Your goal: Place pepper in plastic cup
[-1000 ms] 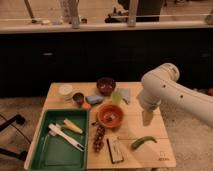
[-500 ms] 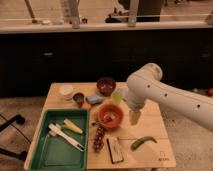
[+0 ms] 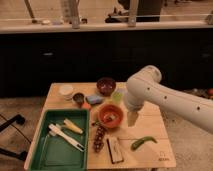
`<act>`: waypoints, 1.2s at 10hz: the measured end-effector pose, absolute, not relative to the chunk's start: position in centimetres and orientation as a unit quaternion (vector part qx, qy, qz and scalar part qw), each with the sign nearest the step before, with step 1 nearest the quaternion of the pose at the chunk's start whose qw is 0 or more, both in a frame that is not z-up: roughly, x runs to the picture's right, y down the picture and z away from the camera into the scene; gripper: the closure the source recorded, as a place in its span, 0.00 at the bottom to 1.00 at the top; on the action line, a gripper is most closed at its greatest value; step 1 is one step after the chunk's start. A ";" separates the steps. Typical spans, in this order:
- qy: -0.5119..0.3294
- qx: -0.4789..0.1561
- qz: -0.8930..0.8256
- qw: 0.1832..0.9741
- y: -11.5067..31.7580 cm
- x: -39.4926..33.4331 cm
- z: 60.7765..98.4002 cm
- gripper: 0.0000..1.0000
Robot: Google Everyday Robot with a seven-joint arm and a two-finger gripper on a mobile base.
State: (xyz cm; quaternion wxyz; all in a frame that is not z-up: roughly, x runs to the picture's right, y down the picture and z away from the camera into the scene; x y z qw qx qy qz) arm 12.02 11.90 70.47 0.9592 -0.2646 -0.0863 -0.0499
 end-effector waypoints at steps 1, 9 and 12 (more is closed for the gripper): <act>-0.101 -0.265 -0.042 0.958 13.2 13.2 70.5 0.20; -0.159 -0.249 -0.003 0.955 19.1 16.5 73.2 0.20; -0.166 -0.262 -0.002 0.951 21.0 16.4 75.1 0.20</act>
